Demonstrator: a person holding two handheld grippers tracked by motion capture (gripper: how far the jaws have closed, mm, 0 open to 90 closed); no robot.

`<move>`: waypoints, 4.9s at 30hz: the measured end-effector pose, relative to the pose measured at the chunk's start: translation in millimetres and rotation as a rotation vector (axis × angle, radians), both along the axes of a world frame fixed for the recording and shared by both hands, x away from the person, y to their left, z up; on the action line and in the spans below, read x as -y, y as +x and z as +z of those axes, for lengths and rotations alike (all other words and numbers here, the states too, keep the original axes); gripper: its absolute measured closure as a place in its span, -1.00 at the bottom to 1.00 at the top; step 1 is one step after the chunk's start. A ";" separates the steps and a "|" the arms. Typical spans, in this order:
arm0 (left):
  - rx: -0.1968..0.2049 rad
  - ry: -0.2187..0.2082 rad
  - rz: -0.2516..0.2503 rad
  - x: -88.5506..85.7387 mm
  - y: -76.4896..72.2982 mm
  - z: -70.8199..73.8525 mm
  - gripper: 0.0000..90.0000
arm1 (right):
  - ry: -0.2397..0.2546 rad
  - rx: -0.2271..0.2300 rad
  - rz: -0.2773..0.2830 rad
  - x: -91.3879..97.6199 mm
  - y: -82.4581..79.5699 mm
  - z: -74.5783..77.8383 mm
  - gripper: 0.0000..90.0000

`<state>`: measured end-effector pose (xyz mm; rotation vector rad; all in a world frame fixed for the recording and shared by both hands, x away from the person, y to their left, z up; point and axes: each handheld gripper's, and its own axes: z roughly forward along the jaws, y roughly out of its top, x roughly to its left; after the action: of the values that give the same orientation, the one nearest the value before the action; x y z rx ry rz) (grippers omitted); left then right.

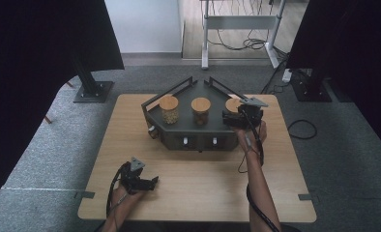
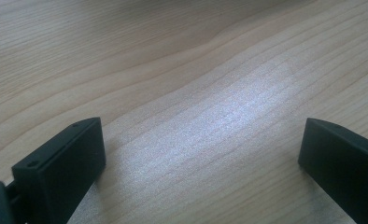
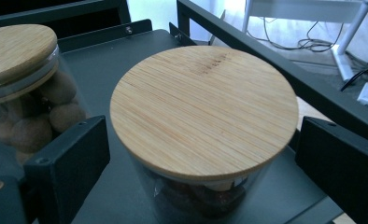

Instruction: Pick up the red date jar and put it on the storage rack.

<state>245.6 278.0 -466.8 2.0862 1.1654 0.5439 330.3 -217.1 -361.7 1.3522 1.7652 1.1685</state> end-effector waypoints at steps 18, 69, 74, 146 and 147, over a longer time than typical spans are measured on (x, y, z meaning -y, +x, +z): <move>0.001 -0.002 0.001 0.1 -0.2 -0.3 -1.00 | -0.028 0.043 0.027 2.3 -19.2 12.4 -0.91; 0.000 -0.002 0.004 0.4 -0.5 -0.1 -1.00 | -0.073 0.094 0.090 20.7 -104.2 25.5 -0.84; 0.000 -0.002 0.004 0.5 -0.6 -0.1 -0.99 | -0.071 0.098 0.096 22.7 -113.7 24.8 -0.83; 0.002 -0.004 0.007 0.8 -1.8 -0.8 -0.99 | -0.112 0.024 0.051 47.9 -173.9 -52.0 -0.80; 0.002 -0.004 0.007 0.8 -1.9 -0.7 -1.00 | -0.113 0.019 0.051 47.9 -173.5 -55.6 -0.80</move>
<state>243.6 277.2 -467.5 2.0786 1.1723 0.5471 156.9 -264.9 -417.3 1.2331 1.8328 1.0874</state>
